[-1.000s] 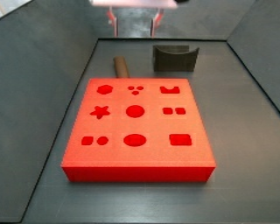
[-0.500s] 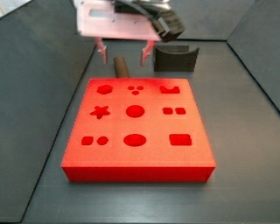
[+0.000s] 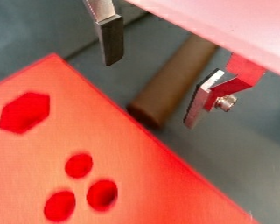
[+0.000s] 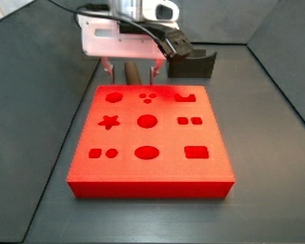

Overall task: Pick up the oval object. Move up. Place the oval object on the fixture. Regrasp the oval object. Move to above the board. Insert the oval object.
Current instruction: Pick up the oval object.

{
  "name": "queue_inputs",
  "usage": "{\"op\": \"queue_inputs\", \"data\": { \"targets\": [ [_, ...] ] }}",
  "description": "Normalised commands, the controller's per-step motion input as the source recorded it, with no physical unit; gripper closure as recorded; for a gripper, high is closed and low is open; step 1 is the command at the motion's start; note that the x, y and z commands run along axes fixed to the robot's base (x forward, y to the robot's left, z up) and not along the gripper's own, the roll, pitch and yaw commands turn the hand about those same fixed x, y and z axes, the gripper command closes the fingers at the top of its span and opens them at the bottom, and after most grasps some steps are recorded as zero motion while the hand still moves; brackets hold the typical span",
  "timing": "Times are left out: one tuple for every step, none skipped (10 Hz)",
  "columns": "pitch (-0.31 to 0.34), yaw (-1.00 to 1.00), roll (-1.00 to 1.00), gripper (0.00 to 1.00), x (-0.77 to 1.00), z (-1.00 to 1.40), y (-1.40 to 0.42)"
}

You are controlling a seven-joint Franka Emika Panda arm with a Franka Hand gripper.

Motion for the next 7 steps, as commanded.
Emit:
{"op": "queue_inputs", "data": {
  "targets": [
    [0.034, 0.00, -0.07, 0.00, 0.00, -0.12, 0.01],
    [0.000, 0.00, 0.00, 0.00, -0.01, -0.03, 0.03],
    [0.000, 0.00, 0.09, 0.00, -0.20, -0.28, 0.17],
    [0.000, 0.00, 0.07, 0.00, -0.35, -0.33, 0.24],
    [0.000, 0.00, -0.03, 0.00, -0.05, 0.00, 0.09],
    [0.004, 0.00, 0.00, 0.00, 0.00, 0.00, 0.00],
    [0.000, 0.02, 0.00, 0.00, 0.00, 0.00, 0.01]
  ]
}}
